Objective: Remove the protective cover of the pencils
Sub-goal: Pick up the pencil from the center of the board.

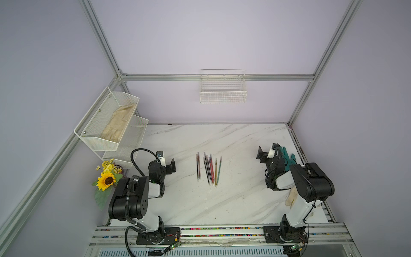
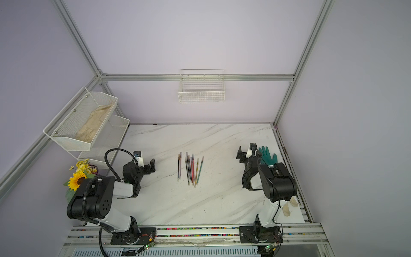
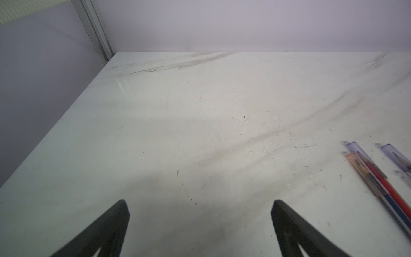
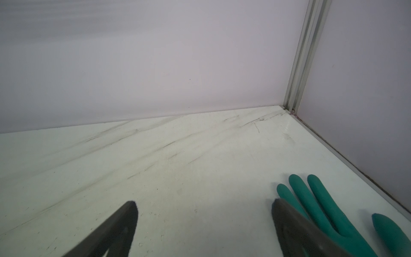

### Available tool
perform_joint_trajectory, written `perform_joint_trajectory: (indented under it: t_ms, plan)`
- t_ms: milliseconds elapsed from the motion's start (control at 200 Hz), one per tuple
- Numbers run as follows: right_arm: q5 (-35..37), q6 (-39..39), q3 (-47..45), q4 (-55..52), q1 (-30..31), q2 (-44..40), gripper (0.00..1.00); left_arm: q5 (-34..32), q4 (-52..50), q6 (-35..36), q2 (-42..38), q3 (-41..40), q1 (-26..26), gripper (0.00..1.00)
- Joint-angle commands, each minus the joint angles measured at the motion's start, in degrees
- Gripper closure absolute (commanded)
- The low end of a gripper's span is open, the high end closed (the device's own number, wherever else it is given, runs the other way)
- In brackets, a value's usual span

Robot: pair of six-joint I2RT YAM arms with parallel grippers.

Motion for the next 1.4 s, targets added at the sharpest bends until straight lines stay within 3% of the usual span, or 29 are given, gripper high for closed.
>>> perform_joint_trajectory:
  t_ms: [0, 160, 245, 315, 430, 500, 605, 715, 790, 930, 1040, 1110, 1245, 1395]
  plan:
    - [-0.33, 0.16, 0.42, 0.58, -0.23, -0.88, 0.03, 0.39, 2.24, -0.53, -1.09, 2.32, -0.03, 0.0]
    - [0.25, 0.01, -0.17, 1.06, -0.21, -1.24, 0.03, -2.62, 0.06, 0.02, -4.54, 2.16, -1.27, 0.0]
    - [12.67, -1.76, -2.12, 2.78, 4.42, -5.93, 0.03, -13.34, -9.43, 3.9, -13.53, 3.59, -7.97, 0.0]
    - [18.12, -2.45, 0.89, -8.09, 8.22, -13.12, 0.03, -19.49, -15.07, 3.09, -20.33, 5.47, -13.78, 0.0]
    - [19.51, 18.41, 9.02, -33.01, 8.58, -23.45, 0.03, -21.26, -16.38, -7.01, -27.88, 7.7, -20.74, 0.0]
    - [20.18, 29.46, 11.68, -45.65, 8.16, -27.46, 0.03, -16.77, -18.01, -11.81, -28.8, 11.06, -23.18, 0.0]
    - [10.0, 35.14, 11.6, -54.52, 7.69, -31.85, 0.03, -6.69, -24.33, -14.69, -25.79, 20.17, -27.65, 0.0]
    - [0.03, 42.09, 8.33, -59.35, 10.6, -34.26, 0.03, -3.15, -47.35, -13.23, -19.34, 37.51, -33.47, 0.0]
    - [-4.69, 41.86, 7.61, -61.18, 14.12, -33.62, 0.04, 1.35, -60.47, -11.57, -13.95, 48.52, -35.21, 0.0]
    - [-3.23, 37.46, 8.08, -64.03, 20.06, -32.53, 0.05, 8.51, -72.69, -9.55, -4.94, 60.08, -35.64, 0.0]
    - [-3.43, 37.41, 4.79, -62.94, 20.57, -35.79, 0.07, 12.79, -77.69, -10.78, -0.82, 63.56, -36.43, 0.0]
    - [-4.64, 36.48, 2.68, -63.4, 20.79, -38.99, 0.08, 19.13, -79.94, -8.69, 1.79, 64.63, -37.86, 0.0]
    - [-3.22, 31.12, 1.68, -69.24, 20.88, -45.39, 0.09, 13.79, -81.98, -7.86, 6.08, 64.31, -41.62, 0.0]
    - [-1.46, 29.34, -0.68, -70.59, 20.89, -52.44, 0.08, 7.08, -89.36, -9.77, 13.19, 69.94, -45.1, 0.0]
